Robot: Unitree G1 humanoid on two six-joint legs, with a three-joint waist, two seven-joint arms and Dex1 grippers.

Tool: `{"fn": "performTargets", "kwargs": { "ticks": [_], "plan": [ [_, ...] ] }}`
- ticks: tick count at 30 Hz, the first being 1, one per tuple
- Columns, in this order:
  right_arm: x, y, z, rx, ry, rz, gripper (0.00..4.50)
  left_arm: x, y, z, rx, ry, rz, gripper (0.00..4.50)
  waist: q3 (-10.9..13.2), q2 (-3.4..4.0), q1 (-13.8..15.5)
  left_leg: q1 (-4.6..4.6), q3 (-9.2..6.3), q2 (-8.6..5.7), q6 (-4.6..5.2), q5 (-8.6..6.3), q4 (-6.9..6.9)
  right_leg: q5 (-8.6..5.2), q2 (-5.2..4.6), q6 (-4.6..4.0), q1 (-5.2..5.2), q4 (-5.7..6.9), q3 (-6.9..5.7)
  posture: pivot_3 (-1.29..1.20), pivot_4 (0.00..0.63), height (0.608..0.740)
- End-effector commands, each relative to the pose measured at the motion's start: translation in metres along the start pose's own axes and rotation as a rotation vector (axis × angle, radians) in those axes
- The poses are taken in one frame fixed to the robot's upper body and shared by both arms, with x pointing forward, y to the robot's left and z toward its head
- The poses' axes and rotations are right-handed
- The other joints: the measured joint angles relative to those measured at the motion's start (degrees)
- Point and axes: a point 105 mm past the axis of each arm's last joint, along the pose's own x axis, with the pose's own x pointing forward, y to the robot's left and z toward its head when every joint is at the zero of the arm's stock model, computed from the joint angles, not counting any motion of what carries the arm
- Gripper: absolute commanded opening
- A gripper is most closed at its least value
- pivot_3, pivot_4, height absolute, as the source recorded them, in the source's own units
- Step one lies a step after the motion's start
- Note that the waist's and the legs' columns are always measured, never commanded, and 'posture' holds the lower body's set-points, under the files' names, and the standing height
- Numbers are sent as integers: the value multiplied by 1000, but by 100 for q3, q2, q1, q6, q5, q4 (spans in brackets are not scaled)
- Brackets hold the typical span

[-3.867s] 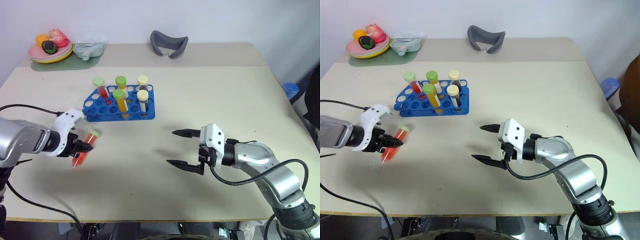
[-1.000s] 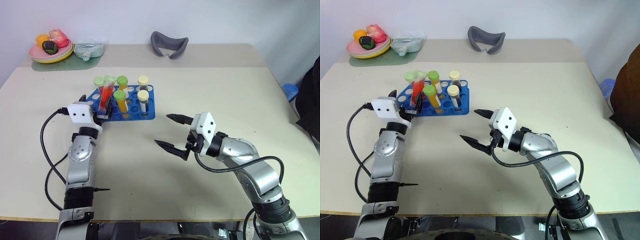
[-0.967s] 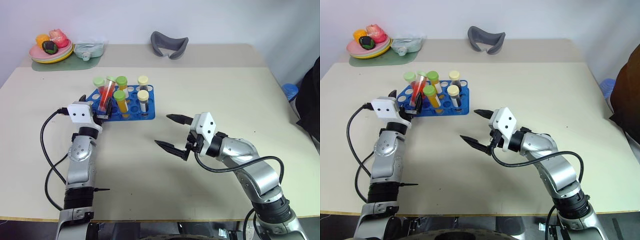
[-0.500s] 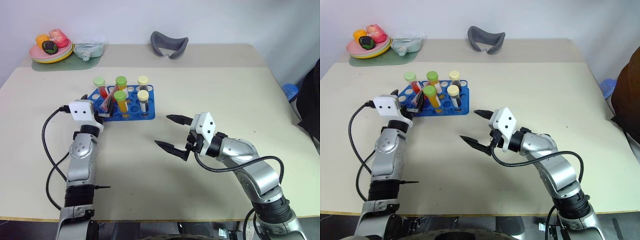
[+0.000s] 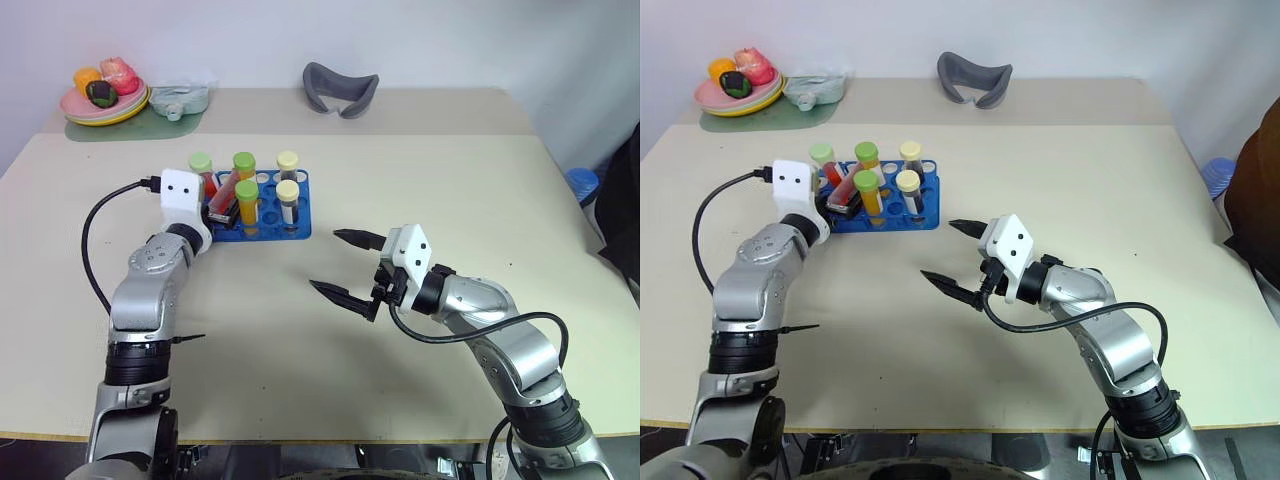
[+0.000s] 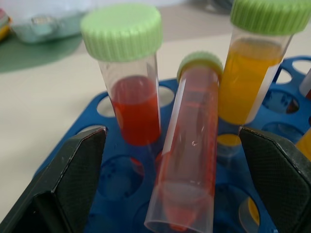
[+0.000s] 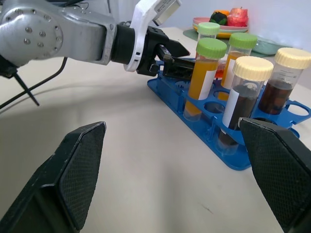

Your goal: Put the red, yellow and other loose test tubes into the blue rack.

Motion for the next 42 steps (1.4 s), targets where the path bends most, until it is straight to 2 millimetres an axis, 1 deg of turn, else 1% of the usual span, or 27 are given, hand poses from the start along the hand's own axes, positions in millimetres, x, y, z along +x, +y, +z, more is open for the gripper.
{"fn": "performTargets", "kwargs": {
  "ticks": [1, 3, 5, 14, 17, 24, 25, 26, 27, 29, 36, 39, 42],
  "plan": [
    [0, 2, 11, -22, -44, 2, 4500, -1, -11, 13, 14, -5, -43, 4473, 0, 0, 1, 0, 0, 0, 0, 0, 0, 0, 0, 0, 0, -1, 0, 0, 150, 740],
    [0, 2, 11, -22, -44, 1, 4500, -1, -10, 11, 5, 8, -38, 4473, 0, 0, -2, 0, 0, 0, 0, 0, 0, 0, 0, 0, 0, -2, 0, 0, 150, 740],
    [0, 2, 11, -21, -44, 0, 4500, -1, -8, 11, -5, 10, -24, 3959, 0, 0, -2, 0, 0, 0, 0, 0, -1, 0, 0, 0, -1, -1, 0, 0, 150, 740],
    [0, 2, 11, -20, -43, 2, 4500, -2, -11, 12, -15, 4, -41, 3959, 0, 0, -5, 0, 0, 0, 0, 0, -1, 0, 0, 0, -2, -1, 0, 0, 150, 740],
    [0, 2, 11, -18, -42, 8, 4500, -3, -10, 14, 0, 4, -27, 3161, 0, 0, -6, 0, 0, 0, 0, 0, -1, 0, 0, 0, -2, 0, 0, 0, 150, 740],
    [1, 2, 10, -14, -41, 10, 4500, -5, -11, 15, 3, -1, -32, 3161, 0, 0, -10, 0, 0, 0, 0, 0, -1, 0, 0, 0, -3, 0, 1, 0, 150, 740],
    [1, 2, 10, -13, -41, 10, 4500, -5, -11, 15, 0, -4, -36, 2726, 0, 0, -10, -1, 0, 0, 0, 0, -1, 0, 0, 0, -3, 0, 1, 0, 150, 740],
    [1, 2, 10, -13, -40, 11, 4500, -5, -11, 16, -3, -6, -34, 2589, 0, 0, -11, 0, 0, 0, 0, 0, -1, 0, 0, 0, -3, 0, 0, 0, 150, 740],
    [1, 2, 10, -13, -40, 11, 4500, -5, -10, 16, -3, -6, -27, 2264, 0, 0, -12, 0, 0, 0, 0, 0, -1, 0, 0, 0, -3, 0, 1, 0, 150, 740],
    [1, 2, 10, -12, -40, 11, 4500, -5, -8, 14, 3, 9, -16, 1340, 0, 0, -13, 0, 0, 0, 0, 0, -1, 0, 0, 0, -3, 0, 1, 0, 150, 740],
    [1, 2, 10, -10, -39, 8, 4500, -4, -10, 14, 17, 14, -21, 1340, 0, 0, -17, 0, 0, 0, 0, 0, -1, 0, 0, 0, -3, 1, 1, 0, 150, 740],
    [0, 2, 10, -9, -38, 8, 4500, -5, -9, 18, 19, -4, -19, 1340, 0, 0, -17, 0, 0, 0, 0, 0, -1, 0, 0, 0, -3, 1, 1, 0, 150, 740],
    [0, 2, 10, -11, -38, 6, 4500, -11, -6, 24, 18, -32, -16, 1340, 0, 0, -16, 0, 0, 0, 0, 0, -1, 0, 0, 0, -3, 1, 1, 0, 150, 740]
  ]
}}
